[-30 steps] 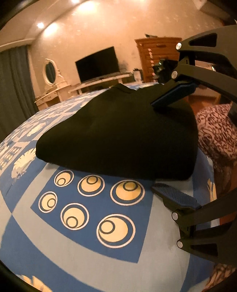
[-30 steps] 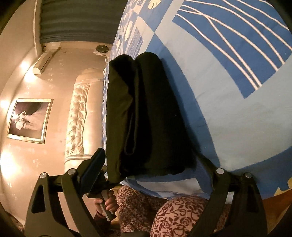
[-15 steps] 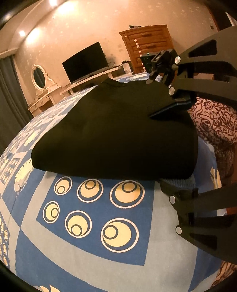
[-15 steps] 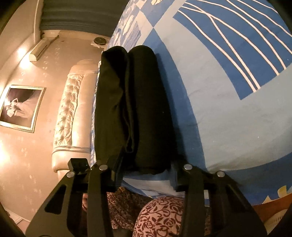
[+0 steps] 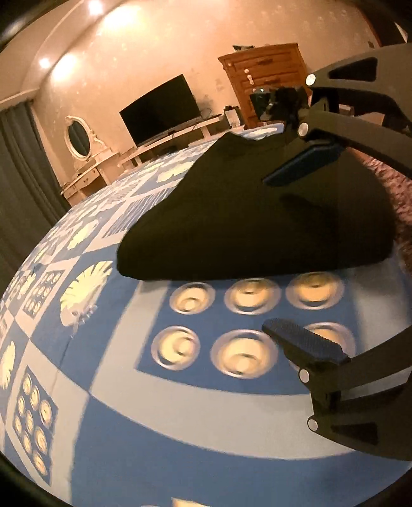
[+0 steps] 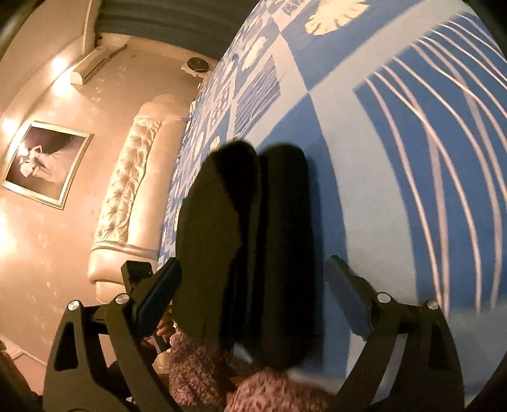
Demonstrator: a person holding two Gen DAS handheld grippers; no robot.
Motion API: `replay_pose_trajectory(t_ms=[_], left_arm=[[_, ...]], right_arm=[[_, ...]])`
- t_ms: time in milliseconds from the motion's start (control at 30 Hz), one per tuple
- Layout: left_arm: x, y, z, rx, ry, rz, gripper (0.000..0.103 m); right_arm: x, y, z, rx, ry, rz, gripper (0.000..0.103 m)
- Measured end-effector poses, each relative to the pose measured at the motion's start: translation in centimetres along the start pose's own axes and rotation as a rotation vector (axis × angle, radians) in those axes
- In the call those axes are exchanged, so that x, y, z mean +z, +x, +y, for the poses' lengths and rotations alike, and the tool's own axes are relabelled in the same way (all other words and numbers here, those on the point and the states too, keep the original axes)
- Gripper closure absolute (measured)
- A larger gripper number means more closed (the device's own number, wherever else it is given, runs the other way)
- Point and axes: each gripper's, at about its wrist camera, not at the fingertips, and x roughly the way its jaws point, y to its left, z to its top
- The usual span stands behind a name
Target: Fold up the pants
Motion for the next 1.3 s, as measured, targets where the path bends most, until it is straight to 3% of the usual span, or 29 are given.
replay_pose_trajectory(t_ms=[200,467,500,567,633,700,933,1300], left_arm=[[3.6,3.2,-0.2,-0.025,0.0,0.016,0.019],[6.5,5.6,0.1,-0.047,-0.015,0.01,0.019],[6.6,5.8,0.0,-0.043,-0.006,0.01,0.019],[6.6,6.3,-0.7,-0.012,0.046,0.023,0.019],[6.2,6.4,-1.3,0.052,0.105,0.03,0.033],[5.9,6.6,-2.0,0.124,0.164,0.033,0.036],[5.9,6.7,-2.5,0.198,0.179,0.025,0.043],[6.2,6.6,-3.1,0.252,0.193,0.016,0.052]], right_arm=[[4.4,3.1,0.4,0.004,0.017,0.019,0.009],[5.8,3.8,-0.7,0.062,0.029,0.023,0.011],[5.8,3.9,-0.6,0.042,0.02,0.024,0.015],[5.7,4.2,-1.0,-0.037,0.012,0.036,0.052],[5.5,4.2,-2.2,-0.033,0.062,0.028,0.058],[5.4,4.1,-2.4,-0.028,0.056,0.021,0.059],[4.7,3.6,-2.6,-0.02,0.058,0.0,0.059],[4.4,3.9,-2.7,-0.005,0.066,-0.008,0.059]])
